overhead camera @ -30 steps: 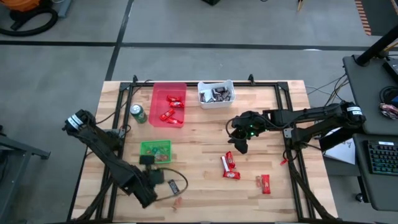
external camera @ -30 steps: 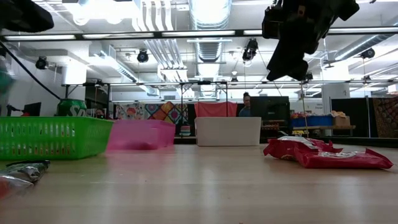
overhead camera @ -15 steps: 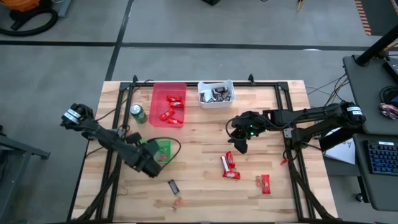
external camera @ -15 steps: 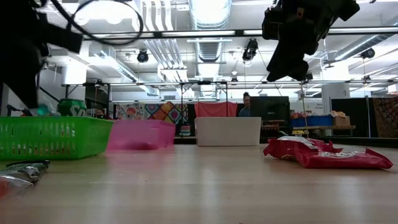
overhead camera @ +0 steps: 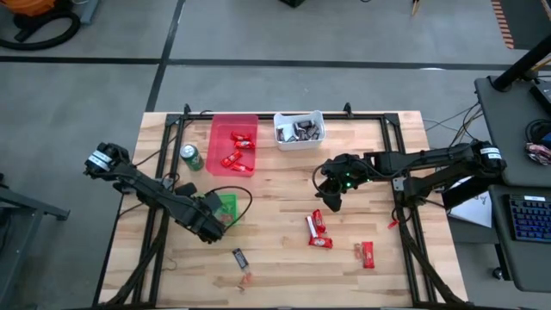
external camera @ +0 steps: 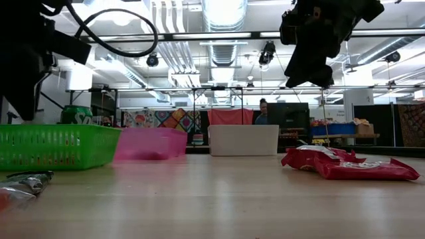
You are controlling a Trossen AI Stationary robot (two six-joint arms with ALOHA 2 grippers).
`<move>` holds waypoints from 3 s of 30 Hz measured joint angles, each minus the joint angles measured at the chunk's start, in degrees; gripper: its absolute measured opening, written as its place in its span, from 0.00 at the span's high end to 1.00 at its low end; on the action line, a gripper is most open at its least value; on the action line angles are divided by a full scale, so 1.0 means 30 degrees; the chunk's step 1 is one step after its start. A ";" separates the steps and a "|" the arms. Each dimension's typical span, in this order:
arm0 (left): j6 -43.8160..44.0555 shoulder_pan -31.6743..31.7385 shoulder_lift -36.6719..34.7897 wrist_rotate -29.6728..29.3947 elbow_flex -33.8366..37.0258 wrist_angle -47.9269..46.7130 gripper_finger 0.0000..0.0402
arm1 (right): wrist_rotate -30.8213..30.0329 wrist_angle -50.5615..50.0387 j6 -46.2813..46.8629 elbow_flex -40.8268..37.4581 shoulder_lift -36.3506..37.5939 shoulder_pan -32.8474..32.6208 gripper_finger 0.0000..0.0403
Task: Organize candy in baskets
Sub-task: Put the blue gummy into the green bin, then put the red chocolate into the pink bin
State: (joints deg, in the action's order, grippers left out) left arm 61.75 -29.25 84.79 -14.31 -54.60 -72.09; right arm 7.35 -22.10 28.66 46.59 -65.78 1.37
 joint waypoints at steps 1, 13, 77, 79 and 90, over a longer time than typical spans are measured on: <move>-0.0098 0.0000 -0.0003 0.0000 -0.0025 0.0013 0.85 | -0.0003 0.0005 0.0106 0.0000 0.0000 0.0000 0.67; -0.3032 -0.0026 -0.0051 -0.0478 -0.2242 0.0176 0.69 | 0.0051 -0.0638 0.2037 0.0000 0.0000 -0.0190 0.67; -1.3184 0.0011 0.0007 -0.4654 -0.3480 0.8414 0.79 | -0.3429 -0.6730 0.7983 0.5184 -1.1552 -0.5253 0.51; -1.3355 0.0002 0.0001 -0.4253 -0.3367 0.8874 0.79 | -0.4217 -0.6784 0.7595 0.5162 -1.1577 -0.5293 0.54; -1.7621 -0.0544 -0.0695 -0.2412 0.0422 1.7333 0.79 | -0.6142 -0.6910 0.3482 0.5035 -1.1062 -0.5238 0.93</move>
State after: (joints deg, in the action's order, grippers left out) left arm 8.88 -30.88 82.71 -21.54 -53.33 -20.09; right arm -11.07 -42.83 39.10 61.69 -98.96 -14.35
